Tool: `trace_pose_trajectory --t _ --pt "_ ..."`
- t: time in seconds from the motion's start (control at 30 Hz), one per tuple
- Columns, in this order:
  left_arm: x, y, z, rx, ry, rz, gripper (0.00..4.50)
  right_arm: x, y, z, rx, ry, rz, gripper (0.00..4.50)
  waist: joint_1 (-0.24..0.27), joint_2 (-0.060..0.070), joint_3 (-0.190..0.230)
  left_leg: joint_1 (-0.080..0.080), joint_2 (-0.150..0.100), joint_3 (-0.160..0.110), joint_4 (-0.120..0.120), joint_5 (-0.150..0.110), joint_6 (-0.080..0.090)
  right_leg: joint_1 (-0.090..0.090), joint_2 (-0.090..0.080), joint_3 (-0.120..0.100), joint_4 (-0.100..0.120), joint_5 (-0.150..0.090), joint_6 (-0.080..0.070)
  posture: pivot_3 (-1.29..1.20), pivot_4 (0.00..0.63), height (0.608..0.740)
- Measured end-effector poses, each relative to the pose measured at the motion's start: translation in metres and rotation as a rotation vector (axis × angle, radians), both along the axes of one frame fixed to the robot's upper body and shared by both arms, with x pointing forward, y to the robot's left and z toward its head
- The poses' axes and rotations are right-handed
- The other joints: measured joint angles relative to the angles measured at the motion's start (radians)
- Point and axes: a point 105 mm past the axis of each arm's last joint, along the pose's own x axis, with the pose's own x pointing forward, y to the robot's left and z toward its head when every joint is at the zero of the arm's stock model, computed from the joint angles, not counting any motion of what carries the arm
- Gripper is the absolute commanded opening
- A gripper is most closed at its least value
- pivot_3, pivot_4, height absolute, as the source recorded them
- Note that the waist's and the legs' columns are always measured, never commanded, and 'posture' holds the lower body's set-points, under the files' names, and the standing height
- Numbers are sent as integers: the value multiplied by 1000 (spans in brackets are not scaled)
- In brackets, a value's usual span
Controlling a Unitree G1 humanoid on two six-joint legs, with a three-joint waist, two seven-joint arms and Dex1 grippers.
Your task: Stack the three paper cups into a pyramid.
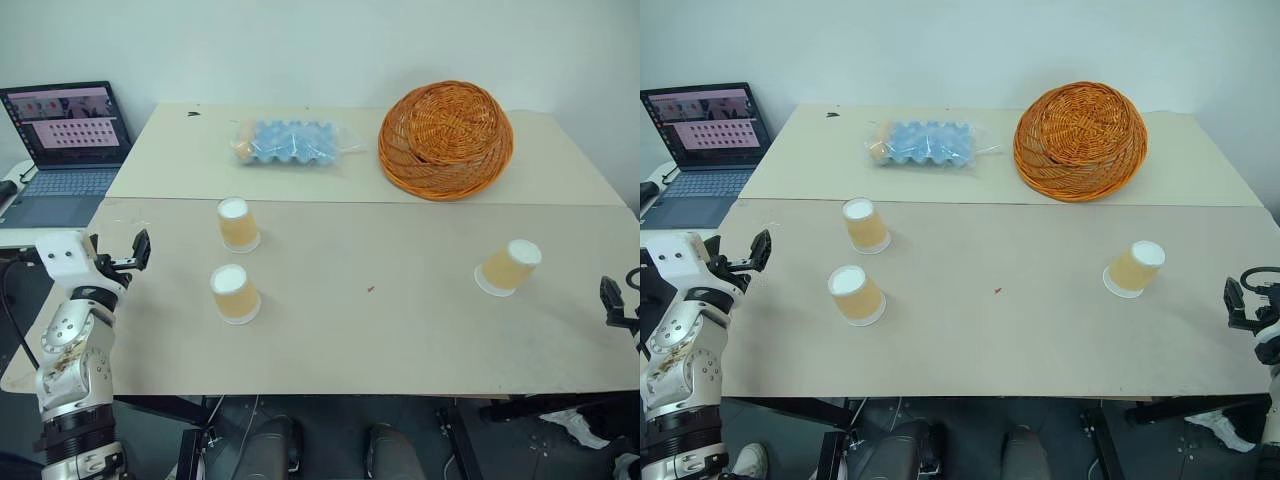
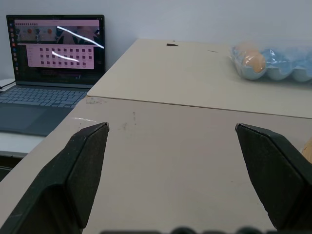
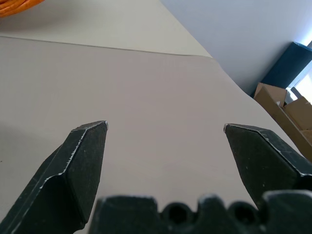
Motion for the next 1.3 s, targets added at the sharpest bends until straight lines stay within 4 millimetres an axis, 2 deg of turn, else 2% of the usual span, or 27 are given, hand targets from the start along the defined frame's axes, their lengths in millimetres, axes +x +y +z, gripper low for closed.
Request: trace_pose_trajectory --t 0.13,0.23,0.33,0.4,0.47,0.53,0.57,0.6,0.67,0.83,0.9,1.1,1.3 --pt "2 -6 2 -37 -13 -52 4434 0 1 1 -3 -6 0 4500 0 0 0 0 0 0 0 0 0 0 0 0 0 0 0 0 150 726" --pt "-3 -35 15 -24 -5 -304 4434 4 7 11 -14 -26 20 4500 -3 0 0 0 0 0 0 0 0 -1 0 0 0 0 0 0 150 726" --pt "-14 -53 29 13 14 -484 4434 8 11 19 14 -45 62 4500 -6 1 0 0 1 0 0 0 0 0 0 0 0 0 -1 0 150 726" --pt "-22 -64 37 50 48 -593 4434 11 17 38 33 -63 145 4500 -8 4 2 -1 1 0 0 0 0 0 -1 1 1 0 -1 0 150 726" --pt "-28 -73 44 77 68 -670 4434 10 28 72 22 -99 269 4500 -9 10 2 -1 1 0 0 1 2 0 -1 1 0 0 -1 0 150 726" --pt "-32 -80 49 90 79 -727 4434 6 54 108 -9 -140 448 4500 -7 11 1 0 3 0 -1 1 4 1 0 0 0 -1 -2 0 150 726" --pt "-34 -84 50 93 87 -751 4434 2 80 121 -25 -123 612 4500 -6 11 1 0 4 0 -1 1 4 1 2 -1 0 -1 -2 0 150 726" --pt "-35 -86 49 90 93 -763 4434 -3 100 126 -34 -99 731 4500 -6 10 1 0 5 0 -1 1 4 2 2 -1 -1 -1 -2 0 150 726" --pt "-37 -92 48 83 115 -798 4434 -21 154 125 -25 -7 1057 4500 -5 9 1 -1 5 0 -1 1 4 2 2 -1 -2 -1 -2 0 150 726" --pt "-46 -103 44 101 153 -847 4434 -52 225 113 -5 134 1458 4500 0 6 2 0 5 0 0 -3 1 -1 -1 -1 -4 -1 -2 0 150 726" --pt "-51 -107 40 91 170 -864 4434 -53 237 106 -3 168 1513 4500 1 4 2 0 5 0 0 -5 -2 -1 -2 -1 -5 -1 -2 0 150 726" --pt "-78 -121 21 70 250 -922 4434 -41 249 93 24 203 1546 4500 4 4 3 -1 4 -1 -1 -6 -3 -2 -7 -1 -7 -2 -3 0 150 726" --pt "-81 -118 11 95 284 -887 4434 -38 253 95 37 176 1572 4500 10 4 3 -1 2 -1 -1 -6 -3 -1 -5 -2 -7 -4 -7 0 150 726"
